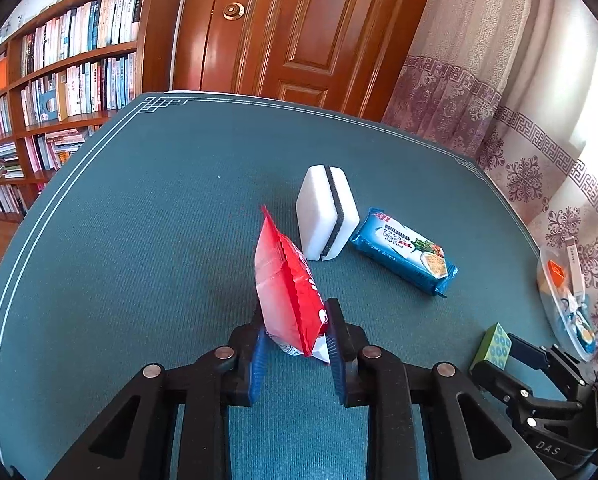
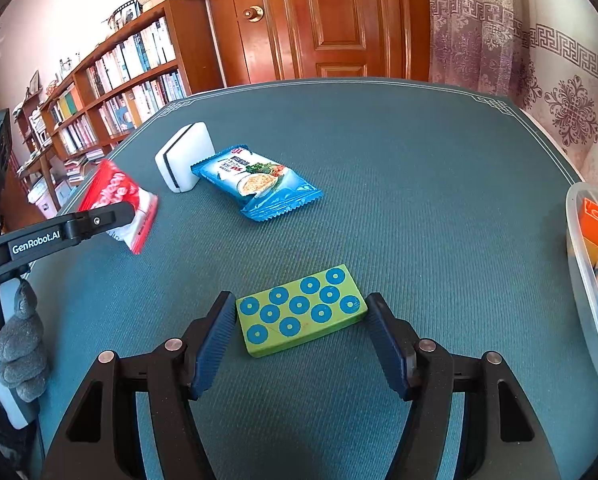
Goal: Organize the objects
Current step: 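Carry the green block into the bowl with the right gripper while the left carries the glue bag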
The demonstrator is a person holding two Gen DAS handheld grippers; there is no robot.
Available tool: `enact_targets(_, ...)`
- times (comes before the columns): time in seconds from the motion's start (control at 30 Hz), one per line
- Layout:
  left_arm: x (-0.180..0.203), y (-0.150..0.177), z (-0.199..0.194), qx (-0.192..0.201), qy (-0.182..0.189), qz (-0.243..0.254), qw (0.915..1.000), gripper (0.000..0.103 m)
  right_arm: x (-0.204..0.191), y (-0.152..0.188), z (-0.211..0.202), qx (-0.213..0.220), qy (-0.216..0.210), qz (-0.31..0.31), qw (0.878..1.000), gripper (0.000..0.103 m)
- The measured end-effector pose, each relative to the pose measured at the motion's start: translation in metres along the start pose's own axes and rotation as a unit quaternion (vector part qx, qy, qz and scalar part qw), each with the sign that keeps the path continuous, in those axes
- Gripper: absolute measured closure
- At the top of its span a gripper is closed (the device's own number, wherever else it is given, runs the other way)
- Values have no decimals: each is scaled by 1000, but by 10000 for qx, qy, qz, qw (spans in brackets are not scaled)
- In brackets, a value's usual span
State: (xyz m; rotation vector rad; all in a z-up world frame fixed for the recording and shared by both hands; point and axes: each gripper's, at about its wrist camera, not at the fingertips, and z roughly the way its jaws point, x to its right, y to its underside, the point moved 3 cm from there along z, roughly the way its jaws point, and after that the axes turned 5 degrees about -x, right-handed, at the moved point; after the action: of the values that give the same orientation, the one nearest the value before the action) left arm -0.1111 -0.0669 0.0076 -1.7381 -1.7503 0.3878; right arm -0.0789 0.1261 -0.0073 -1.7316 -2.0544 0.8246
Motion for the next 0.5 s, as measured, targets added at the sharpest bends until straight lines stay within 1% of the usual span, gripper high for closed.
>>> enact_targets(0.2, 3, 0, -1, 32, -13, 55, 10000, 75, 4, 9, -8, 3, -6, 95, 10000, 36)
enact_targets(0.33, 11, 1, -5, 127, -89, 233, 9996, 76, 8, 14, -14, 21, -8, 146, 9999, 36)
enact_targets(0.5, 25, 4, -10, 186, -91, 444, 9988, 76, 12, 20, -26, 82, -5, 186, 9998, 36)
